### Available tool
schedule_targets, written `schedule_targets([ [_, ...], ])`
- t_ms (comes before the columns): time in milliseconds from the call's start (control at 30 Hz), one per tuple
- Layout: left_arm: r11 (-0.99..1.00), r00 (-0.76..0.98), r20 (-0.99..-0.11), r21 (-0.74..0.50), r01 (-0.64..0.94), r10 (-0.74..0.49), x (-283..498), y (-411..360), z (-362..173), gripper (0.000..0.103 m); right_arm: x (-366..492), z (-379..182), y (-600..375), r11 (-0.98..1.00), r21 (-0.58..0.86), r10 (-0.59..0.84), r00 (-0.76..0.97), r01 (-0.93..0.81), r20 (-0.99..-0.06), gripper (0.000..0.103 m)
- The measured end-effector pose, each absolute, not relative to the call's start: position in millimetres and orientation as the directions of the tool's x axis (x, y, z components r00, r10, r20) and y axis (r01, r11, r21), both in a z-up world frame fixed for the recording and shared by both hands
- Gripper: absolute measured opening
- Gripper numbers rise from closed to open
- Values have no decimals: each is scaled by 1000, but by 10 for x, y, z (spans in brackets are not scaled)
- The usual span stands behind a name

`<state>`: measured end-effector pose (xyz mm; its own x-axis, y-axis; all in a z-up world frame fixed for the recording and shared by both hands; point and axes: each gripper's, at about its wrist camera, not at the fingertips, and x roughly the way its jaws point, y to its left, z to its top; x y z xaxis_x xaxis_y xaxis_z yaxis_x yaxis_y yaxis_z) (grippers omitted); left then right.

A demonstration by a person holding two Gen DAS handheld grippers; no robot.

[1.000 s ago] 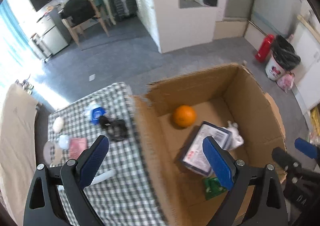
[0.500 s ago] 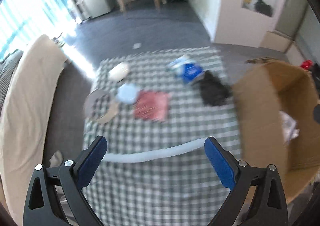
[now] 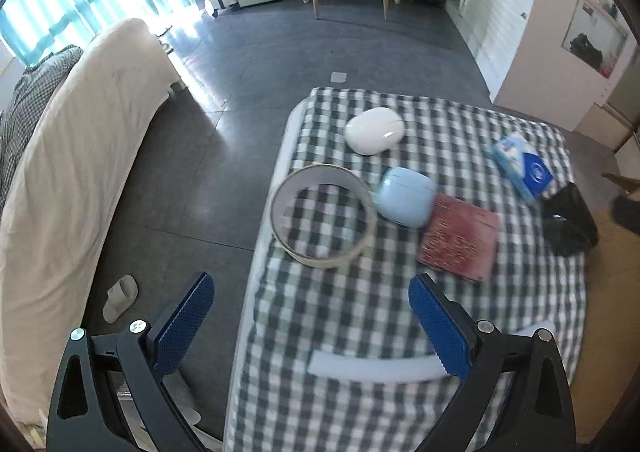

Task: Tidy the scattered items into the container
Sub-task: 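Grasp the black sunglasses case with the right gripper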

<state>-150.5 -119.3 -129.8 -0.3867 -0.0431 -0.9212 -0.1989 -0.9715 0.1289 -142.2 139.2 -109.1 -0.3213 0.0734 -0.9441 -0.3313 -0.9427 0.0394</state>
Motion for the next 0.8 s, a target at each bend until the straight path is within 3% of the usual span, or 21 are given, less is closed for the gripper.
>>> schedule_targets([
  [300,-968,-353,-935,130,-215,-47,-1637,-1233,-1527,100,-1673,-1756,1534,-921,-33,122,-207,-388,-971,72],
  [400,-968,-346,-938,122,-220,-40,-1670,-1189,-1570,100,-1686,-1853,1559,-917,-52,134,-182,-396,-974,70],
  [467,-966,-348,-937,125,-227,-39,-1697,-1157,-1582,100,-1692,-1921,1573,-915,-81,155,-161,-395,-975,62],
  [800,-962,-362,-932,127,-241,-33,-1858,-1081,-1585,100,-1688,-1956,1559,-922,-119,189,-160,-368,-969,60],
])
